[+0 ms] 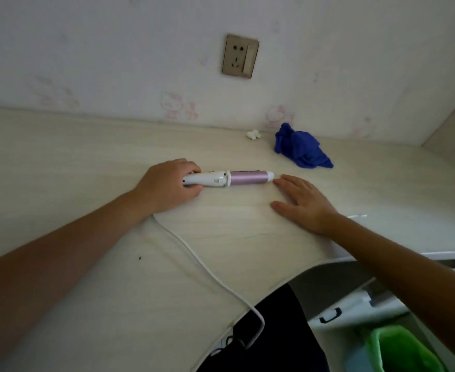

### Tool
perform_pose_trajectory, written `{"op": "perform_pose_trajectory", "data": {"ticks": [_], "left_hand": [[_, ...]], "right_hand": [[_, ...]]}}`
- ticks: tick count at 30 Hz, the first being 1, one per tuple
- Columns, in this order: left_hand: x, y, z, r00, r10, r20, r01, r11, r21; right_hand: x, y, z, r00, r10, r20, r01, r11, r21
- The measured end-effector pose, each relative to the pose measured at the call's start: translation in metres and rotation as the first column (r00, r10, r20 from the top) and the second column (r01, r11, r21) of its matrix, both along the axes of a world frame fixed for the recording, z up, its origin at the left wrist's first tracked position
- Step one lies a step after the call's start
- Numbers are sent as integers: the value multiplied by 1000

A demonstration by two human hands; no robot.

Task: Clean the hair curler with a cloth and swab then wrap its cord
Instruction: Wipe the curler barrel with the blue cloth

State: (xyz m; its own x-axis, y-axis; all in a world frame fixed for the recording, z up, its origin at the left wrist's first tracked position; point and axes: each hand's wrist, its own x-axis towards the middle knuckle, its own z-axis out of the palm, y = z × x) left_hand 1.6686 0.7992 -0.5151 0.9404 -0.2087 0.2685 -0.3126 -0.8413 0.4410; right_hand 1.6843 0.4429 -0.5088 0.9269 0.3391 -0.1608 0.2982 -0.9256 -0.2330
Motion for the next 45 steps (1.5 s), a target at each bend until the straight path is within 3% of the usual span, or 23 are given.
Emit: {"op": "perform_pose_trajectory", "data": {"ticks": [6,11,17,21,23,28,33,38,42,45], "left_hand": [[-12,11,24,999,6,52,-6,1000,0],[-15,14,34,995,21,93,-22,1000,3],[-25,9,28,998,-9,64,13,998,-66],[-33,6,26,999,-22,35,26,994,-105],[-32,8,28,999,-9,32,13,993,-118],[-23,5,35,998,15,65,-6,991,-136],[-12,-7,39,997,-21,80,30,994,-109],[-11,-8,31,994,-66,83,72,995,-64],[-12,-10,29,991,-81,107,87,995,-53],[-10,-10,25,996,-26,85,37,992,-124]], "right_hand": [[-14,12,29,996,-38,78,34,998,43],[-19,10,41,985,-141,96,121,973,196],[-26,-4,29,956,-289,55,235,862,450],[-3,-14,35,855,-475,206,256,733,630],[28,-14,48,810,-522,267,262,730,631],[101,-21,74,810,-516,278,345,803,485],[133,-40,60,836,-517,185,421,820,387],[125,-28,51,812,-581,65,402,636,659],[94,-6,64,821,-568,-52,321,384,866],[64,14,77,849,-526,-56,202,225,953]]}}
